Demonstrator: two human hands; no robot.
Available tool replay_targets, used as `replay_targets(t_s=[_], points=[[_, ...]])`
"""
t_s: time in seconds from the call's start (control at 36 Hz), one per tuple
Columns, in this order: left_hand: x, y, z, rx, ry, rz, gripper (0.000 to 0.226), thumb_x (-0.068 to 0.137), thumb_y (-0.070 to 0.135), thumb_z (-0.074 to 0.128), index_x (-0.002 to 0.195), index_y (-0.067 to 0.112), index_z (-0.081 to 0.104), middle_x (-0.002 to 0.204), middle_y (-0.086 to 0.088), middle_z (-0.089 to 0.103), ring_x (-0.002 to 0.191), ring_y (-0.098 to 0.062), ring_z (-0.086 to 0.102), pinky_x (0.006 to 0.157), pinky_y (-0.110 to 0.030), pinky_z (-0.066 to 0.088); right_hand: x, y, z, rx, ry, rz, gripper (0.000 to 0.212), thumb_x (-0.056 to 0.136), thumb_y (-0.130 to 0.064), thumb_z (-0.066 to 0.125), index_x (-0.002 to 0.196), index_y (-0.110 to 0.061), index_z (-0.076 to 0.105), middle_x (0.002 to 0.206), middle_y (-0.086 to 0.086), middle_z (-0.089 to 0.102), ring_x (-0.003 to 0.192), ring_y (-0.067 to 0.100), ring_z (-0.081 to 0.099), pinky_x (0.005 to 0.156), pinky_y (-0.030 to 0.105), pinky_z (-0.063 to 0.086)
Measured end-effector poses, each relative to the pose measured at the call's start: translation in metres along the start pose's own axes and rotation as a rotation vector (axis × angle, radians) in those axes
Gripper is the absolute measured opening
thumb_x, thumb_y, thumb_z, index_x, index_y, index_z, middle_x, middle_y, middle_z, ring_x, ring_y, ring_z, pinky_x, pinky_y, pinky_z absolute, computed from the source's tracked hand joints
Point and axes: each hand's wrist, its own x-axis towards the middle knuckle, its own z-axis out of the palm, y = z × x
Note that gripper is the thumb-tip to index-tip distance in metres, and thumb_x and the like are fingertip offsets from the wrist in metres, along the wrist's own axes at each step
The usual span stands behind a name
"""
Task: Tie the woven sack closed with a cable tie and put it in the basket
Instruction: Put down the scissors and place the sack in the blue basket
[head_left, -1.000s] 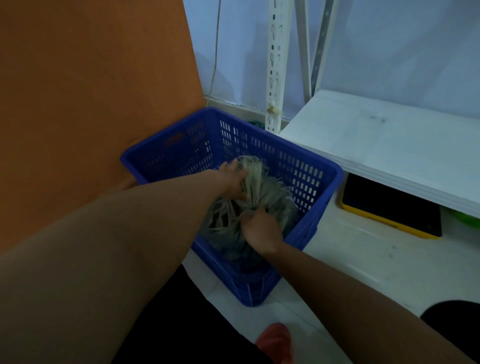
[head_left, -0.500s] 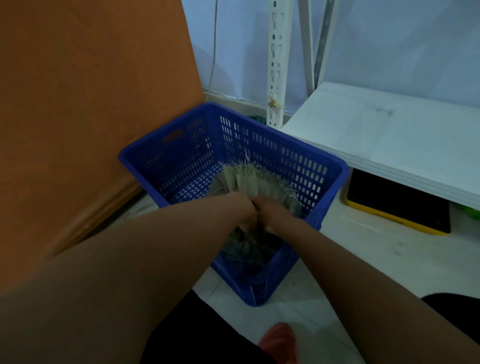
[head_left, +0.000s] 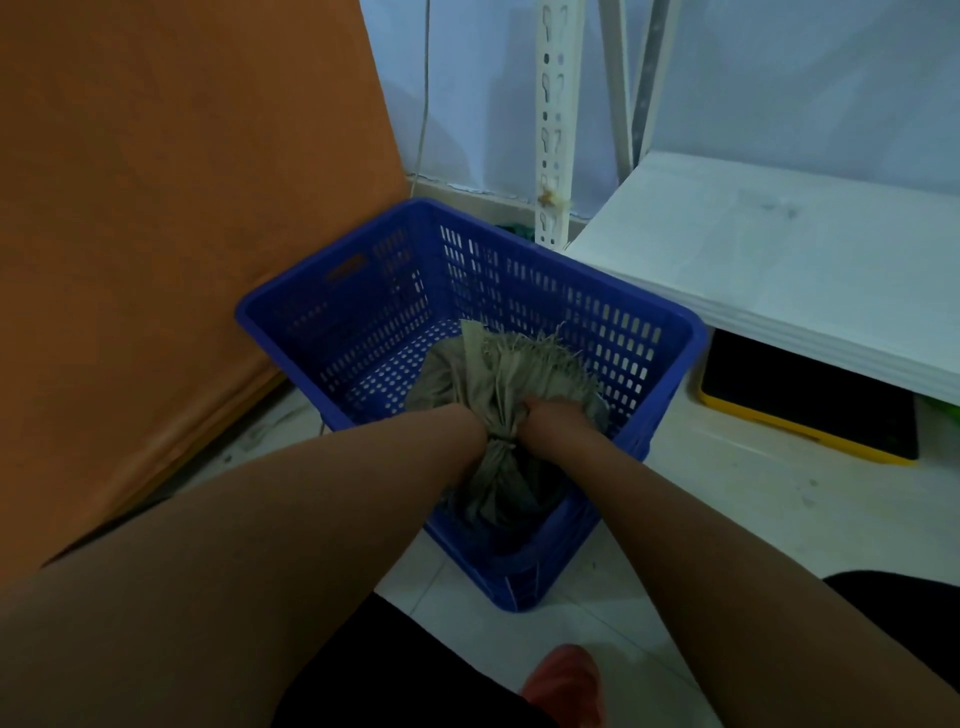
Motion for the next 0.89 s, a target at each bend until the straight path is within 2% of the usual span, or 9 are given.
replay_targets(t_s=[0.11,0.17,0.25,0.39,0.47,0.58,0.72,0.81,0.89], points=[[0.002,0.000,-0.002,0.011,-0.093,0.127,0.078,0.091,0.056,0.054,0.153,0.019,0.025,0.152,-0.007,0.035,0.130,-0.027,0.041,0.105,-0.036,0.037,-0.010,-0.003,-0.006,0.072,0.233,-0.128,0.062,0.099,-0.043,0.051,0.155,-0.027,0.029,0.164,0.015,0.020,0.152,0.038,0.009,0.120,0.060,0.020],[-0.010,-0.010,-0.006,-0.187,0.013,0.109,0.100,0.074,0.070,0.064,0.153,0.023,0.026,0.151,-0.005,0.036,0.134,-0.030,0.041,0.109,-0.041,0.038,-0.015,-0.006,-0.011,-0.004,0.338,-0.296,0.070,0.096,-0.034,0.061,0.157,-0.031,0.026,0.168,0.009,0.012,0.155,0.033,-0.002,0.121,0.061,0.017],[-0.031,-0.026,-0.016,-0.381,0.174,-0.001,0.099,0.080,0.078,0.048,0.156,0.024,0.014,0.157,-0.008,0.026,0.140,-0.034,0.032,0.109,-0.044,0.033,-0.019,-0.010,-0.015,-0.227,0.268,-0.492,0.076,0.091,-0.032,0.070,0.156,-0.033,0.031,0.167,0.004,0.011,0.156,0.030,-0.003,0.121,0.060,0.021],[-0.025,-0.018,-0.017,-0.379,0.192,-0.023,0.091,0.087,0.075,0.040,0.155,0.020,0.017,0.155,-0.012,0.031,0.135,-0.032,0.039,0.104,-0.041,0.036,-0.014,-0.002,-0.001,-0.491,0.072,-0.404,0.084,0.088,-0.041,0.070,0.158,-0.036,0.024,0.170,0.005,-0.011,0.155,0.032,-0.016,0.122,0.063,0.009],[-0.026,-0.015,-0.017,-0.454,0.193,-0.002,0.080,0.092,0.065,0.046,0.148,0.009,0.037,0.142,-0.013,0.049,0.116,-0.025,0.054,0.088,-0.034,0.042,-0.009,-0.001,-0.002,-0.558,0.182,-0.408,0.081,0.087,-0.037,0.071,0.156,-0.035,0.029,0.170,0.005,-0.004,0.155,0.032,-0.011,0.121,0.063,0.010],[-0.029,-0.026,-0.015,-0.591,0.173,0.001,0.093,0.081,0.076,0.052,0.137,0.001,0.051,0.119,-0.015,0.064,0.093,-0.024,0.063,0.067,-0.030,0.051,-0.016,-0.006,-0.019,-0.535,0.349,-0.460,0.059,0.088,-0.039,0.068,0.144,-0.030,0.051,0.167,0.009,0.016,0.156,0.028,0.002,0.119,0.064,0.013],[-0.020,-0.047,-0.007,-0.750,0.330,0.019,0.073,0.093,0.055,0.055,0.149,0.013,0.033,0.142,-0.013,0.045,0.105,-0.024,0.052,0.080,-0.030,0.044,-0.028,-0.009,-0.036,-0.441,0.579,-0.436,0.033,0.084,-0.042,0.060,0.111,-0.026,0.068,0.123,0.000,0.063,0.132,0.024,0.046,0.112,0.059,0.022],[-0.007,-0.051,-0.003,-0.705,0.342,0.026,0.070,0.090,0.045,0.063,0.148,0.016,0.035,0.144,-0.011,0.044,0.117,-0.027,0.051,0.090,-0.034,0.046,-0.026,-0.005,-0.041,-0.483,0.647,-0.421,0.023,0.082,-0.037,0.062,0.098,-0.023,0.069,0.101,0.001,0.068,0.107,0.027,0.057,0.111,0.061,0.024],[0.008,-0.049,-0.001,-0.509,0.418,0.056,0.063,0.088,0.037,0.067,0.143,0.014,0.045,0.141,-0.010,0.049,0.123,-0.027,0.050,0.102,-0.037,0.040,-0.023,0.003,-0.045,-0.515,0.649,-0.396,0.028,0.083,-0.036,0.061,0.106,-0.022,0.069,0.103,0.004,0.068,0.105,0.030,0.057,0.114,0.063,0.020]])
